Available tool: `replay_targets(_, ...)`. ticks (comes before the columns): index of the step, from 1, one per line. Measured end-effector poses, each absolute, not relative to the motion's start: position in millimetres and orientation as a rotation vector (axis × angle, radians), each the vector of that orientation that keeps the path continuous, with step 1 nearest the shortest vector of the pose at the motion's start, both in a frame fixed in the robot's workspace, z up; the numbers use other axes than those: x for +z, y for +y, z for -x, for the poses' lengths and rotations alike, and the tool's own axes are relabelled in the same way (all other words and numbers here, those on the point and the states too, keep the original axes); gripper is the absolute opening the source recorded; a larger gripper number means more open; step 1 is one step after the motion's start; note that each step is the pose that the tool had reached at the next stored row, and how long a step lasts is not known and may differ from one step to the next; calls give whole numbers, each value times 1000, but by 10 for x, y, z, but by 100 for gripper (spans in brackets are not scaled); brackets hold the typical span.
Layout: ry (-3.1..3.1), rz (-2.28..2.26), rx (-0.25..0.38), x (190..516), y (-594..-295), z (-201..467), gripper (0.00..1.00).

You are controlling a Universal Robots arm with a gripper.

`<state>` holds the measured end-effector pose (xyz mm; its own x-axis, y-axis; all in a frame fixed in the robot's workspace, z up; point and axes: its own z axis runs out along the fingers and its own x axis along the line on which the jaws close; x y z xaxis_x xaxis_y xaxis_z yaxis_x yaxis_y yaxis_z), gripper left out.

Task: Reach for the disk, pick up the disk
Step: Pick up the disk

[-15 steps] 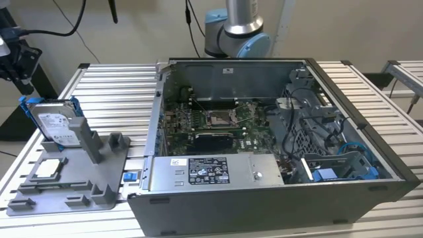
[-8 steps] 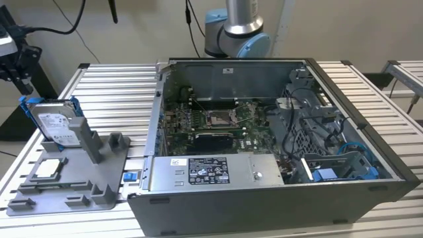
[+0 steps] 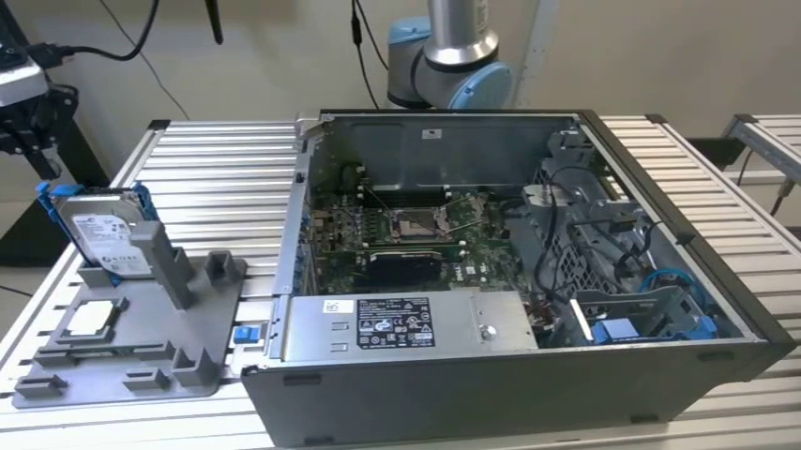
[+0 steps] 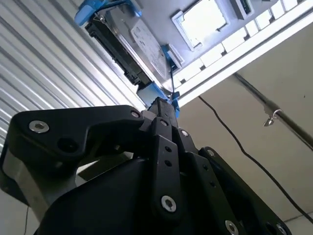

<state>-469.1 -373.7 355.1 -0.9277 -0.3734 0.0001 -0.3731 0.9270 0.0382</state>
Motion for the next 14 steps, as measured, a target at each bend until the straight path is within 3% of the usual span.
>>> replay_targets(14, -2962, -1006, -57, 3551, -3736, 4691, 0)
